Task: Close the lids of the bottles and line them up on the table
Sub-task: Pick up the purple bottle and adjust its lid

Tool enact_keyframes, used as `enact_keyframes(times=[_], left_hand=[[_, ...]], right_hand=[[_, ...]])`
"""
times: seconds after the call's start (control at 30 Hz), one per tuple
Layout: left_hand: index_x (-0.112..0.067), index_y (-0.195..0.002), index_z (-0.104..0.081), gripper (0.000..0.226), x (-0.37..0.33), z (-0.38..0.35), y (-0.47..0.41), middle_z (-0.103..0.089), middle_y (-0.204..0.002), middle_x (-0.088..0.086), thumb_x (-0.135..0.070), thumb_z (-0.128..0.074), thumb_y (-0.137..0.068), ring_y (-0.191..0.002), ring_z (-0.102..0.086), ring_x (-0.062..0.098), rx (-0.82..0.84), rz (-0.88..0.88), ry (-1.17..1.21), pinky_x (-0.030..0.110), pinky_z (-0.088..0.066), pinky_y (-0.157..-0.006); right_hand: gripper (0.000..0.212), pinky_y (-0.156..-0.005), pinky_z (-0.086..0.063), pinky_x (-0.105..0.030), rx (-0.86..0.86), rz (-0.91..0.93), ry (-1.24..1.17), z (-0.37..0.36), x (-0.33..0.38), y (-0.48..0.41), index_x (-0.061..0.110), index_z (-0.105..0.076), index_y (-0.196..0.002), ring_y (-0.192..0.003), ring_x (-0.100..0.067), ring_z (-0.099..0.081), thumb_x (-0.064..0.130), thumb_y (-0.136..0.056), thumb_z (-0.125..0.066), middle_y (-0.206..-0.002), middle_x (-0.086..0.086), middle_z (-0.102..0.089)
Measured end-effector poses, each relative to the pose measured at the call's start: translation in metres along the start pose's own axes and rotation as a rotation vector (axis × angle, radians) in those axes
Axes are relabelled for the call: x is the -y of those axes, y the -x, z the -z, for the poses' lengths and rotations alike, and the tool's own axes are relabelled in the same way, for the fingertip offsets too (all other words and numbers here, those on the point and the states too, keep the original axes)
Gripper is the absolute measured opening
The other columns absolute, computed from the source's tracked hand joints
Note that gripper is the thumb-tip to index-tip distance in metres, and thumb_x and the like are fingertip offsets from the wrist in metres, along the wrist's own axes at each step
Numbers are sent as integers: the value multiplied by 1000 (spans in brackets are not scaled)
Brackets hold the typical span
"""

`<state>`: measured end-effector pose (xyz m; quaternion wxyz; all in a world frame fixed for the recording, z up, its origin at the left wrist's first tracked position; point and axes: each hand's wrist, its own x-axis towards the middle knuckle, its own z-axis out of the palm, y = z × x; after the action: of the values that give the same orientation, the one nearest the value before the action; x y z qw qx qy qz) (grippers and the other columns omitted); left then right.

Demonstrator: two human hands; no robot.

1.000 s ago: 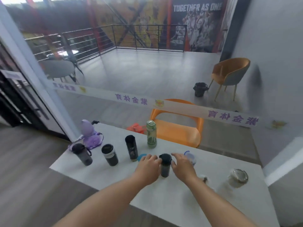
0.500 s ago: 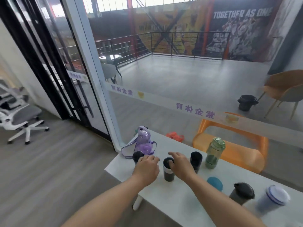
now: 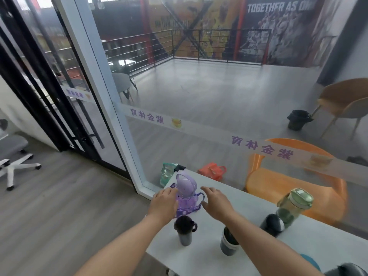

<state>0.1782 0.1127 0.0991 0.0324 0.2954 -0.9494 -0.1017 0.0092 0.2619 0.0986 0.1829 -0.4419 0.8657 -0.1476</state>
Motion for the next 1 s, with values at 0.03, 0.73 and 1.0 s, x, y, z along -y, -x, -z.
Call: enact_keyframes(times=[0.03,0.73,1.0], left_hand=[[-25,-129,-48,38,8,-3,-10,-56,-127,-3,-34,-52,-92,-115,-50,20,20,28,3,33,-39,-96],[-40,-128,-47,76,92,-118,-171,-60,-115,-23,-57,-82,-62,-103,-58,0,467,68,638,18,-47,-85],[-46,-122,-47,80,114,-142,-238,-61,-111,-21,-64,-81,-52,-101,-60,2,499,-4,598,32,-55,-85]], right_hand=[[61,-105,-43,-40,28,-11,3,-2,-1,-14,27,-35,-149,-127,-29,-50,34,-94,-59,-145,-5,-51],[77,-87,-54,-31,108,-403,-496,-87,-7,-145,38,-45,-135,-101,-17,-66,52,-66,-74,-119,5,-69],[60,-79,-45,-4,-56,-508,-632,-82,10,-182,41,-50,-131,-96,3,-63,27,-81,-81,-110,24,-64]])
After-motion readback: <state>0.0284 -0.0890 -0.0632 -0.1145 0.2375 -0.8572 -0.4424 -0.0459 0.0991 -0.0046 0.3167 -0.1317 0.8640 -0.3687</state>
